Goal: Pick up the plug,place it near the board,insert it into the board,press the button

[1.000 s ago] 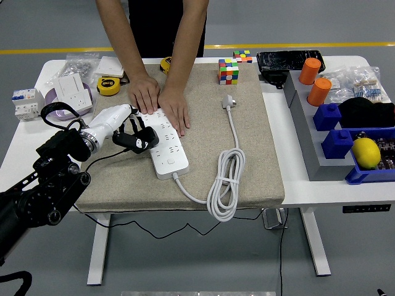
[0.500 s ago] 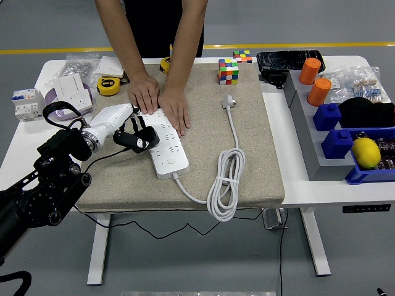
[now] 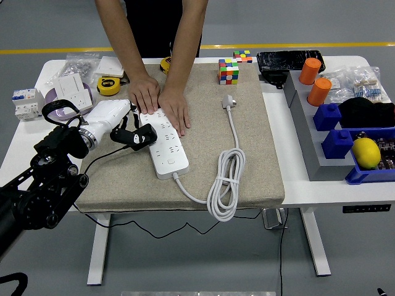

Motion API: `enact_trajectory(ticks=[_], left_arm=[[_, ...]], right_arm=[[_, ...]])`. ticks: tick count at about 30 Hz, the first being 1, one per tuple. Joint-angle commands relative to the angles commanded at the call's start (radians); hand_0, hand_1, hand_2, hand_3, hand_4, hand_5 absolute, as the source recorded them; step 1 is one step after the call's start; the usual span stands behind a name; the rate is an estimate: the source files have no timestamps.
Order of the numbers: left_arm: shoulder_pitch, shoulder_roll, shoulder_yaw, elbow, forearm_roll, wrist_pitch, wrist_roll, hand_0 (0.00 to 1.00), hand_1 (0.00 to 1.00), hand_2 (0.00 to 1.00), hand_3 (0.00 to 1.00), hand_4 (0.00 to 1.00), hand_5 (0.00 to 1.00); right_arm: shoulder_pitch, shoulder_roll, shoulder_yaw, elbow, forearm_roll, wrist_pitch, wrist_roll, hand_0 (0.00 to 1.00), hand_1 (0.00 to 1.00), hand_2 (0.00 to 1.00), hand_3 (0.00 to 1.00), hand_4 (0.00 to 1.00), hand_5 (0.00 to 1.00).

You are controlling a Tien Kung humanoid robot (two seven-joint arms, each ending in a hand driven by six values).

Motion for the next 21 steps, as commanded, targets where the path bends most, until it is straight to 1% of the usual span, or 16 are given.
enact_trajectory(ticks=[2, 3, 6, 8, 9, 11, 14, 15, 17, 19, 20, 21], left_arm=[[0.015, 0.0, -0.026, -0.052, -0.021, 0.003, -0.007, 0.29, 0.096, 0.127, 0.225, 0.708, 0.263], [0.02, -0.001, -0.037, -0.07, -0.037, 0.004, -0.012, 0.291, 0.107, 0.144, 0.228, 0.734, 0.301], [0.038, -0.008, -0.081, -0.15, -0.14, 0.005, -0.033, 0.291, 0.107, 0.144, 0.228, 0.734, 0.301], [0.04, -0.009, -0.093, -0.182, -0.201, -0.005, -0.044, 0.291, 0.107, 0.144, 0.228, 0.734, 0.301], [0.038, -0.01, -0.095, -0.188, -0.242, -0.016, -0.047, 0.443, 0.424, 0.423, 0.45, 0.998, 0.62], [0.032, -0.011, -0.095, -0.177, -0.286, -0.035, -0.046, 0.443, 0.424, 0.423, 0.45, 0.998, 0.62], [0.011, -0.02, -0.079, -0.095, -0.334, -0.066, -0.044, 0.443, 0.424, 0.423, 0.45, 0.998, 0.62], [0.006, -0.024, -0.073, -0.072, -0.346, -0.07, -0.046, 0.814, 0.918, 0.884, 0.937, 0.998, 0.744], [-0.008, -0.035, -0.061, -0.008, -0.361, -0.076, -0.049, 0.814, 0.918, 0.884, 0.937, 0.998, 0.744], [-0.021, -0.043, -0.047, 0.053, -0.351, -0.079, -0.051, 0.814, 0.918, 0.884, 0.937, 0.998, 0.744], [-0.023, -0.044, -0.042, 0.068, -0.348, -0.081, -0.05, 0.814, 0.918, 0.884, 0.937, 0.998, 0.744], [-0.025, -0.044, -0.037, 0.081, -0.344, -0.085, -0.049, 0.881, 0.963, 0.938, 0.945, 0.998, 0.652]], right_arm=[[0.0, 0.0, -0.002, 0.0, 0.002, 0.0, 0.001, 0.876, 0.781, 0.764, 0.788, 0.998, 0.922], [0.0, 0.0, -0.002, 0.0, 0.001, 0.0, 0.0, 0.876, 0.782, 0.764, 0.788, 0.998, 0.921], [-0.003, 0.001, -0.003, 0.0, 0.002, -0.001, -0.001, 0.876, 0.782, 0.764, 0.788, 0.998, 0.921], [-0.004, 0.0, -0.002, 0.0, 0.0, -0.001, -0.002, 0.876, 0.782, 0.764, 0.788, 0.998, 0.921], [-0.005, 0.0, -0.003, 0.0, -0.001, -0.001, -0.003, 0.875, 0.783, 0.764, 0.787, 0.998, 0.919], [-0.005, 0.0, -0.003, 0.0, -0.002, -0.001, -0.003, 0.875, 0.783, 0.764, 0.787, 0.998, 0.919], [-0.001, -0.001, -0.008, 0.0, -0.001, 0.0, -0.001, 0.875, 0.783, 0.764, 0.787, 0.998, 0.919], [-0.001, -0.001, -0.009, 0.0, -0.001, 0.0, -0.001, 0.875, 0.782, 0.764, 0.787, 0.998, 0.92], [0.001, -0.001, -0.01, 0.0, -0.004, 0.0, -0.001, 0.875, 0.782, 0.764, 0.787, 0.998, 0.92], [0.002, -0.001, -0.011, 0.0, -0.015, 0.0, -0.001, 0.875, 0.782, 0.764, 0.787, 0.998, 0.92], [0.002, -0.001, -0.011, 0.0, -0.015, 0.0, -0.002, 0.875, 0.782, 0.764, 0.787, 0.998, 0.92], [0.001, -0.001, -0.011, 0.0, -0.015, 0.0, -0.002, 0.875, 0.782, 0.763, 0.788, 0.998, 0.919]])
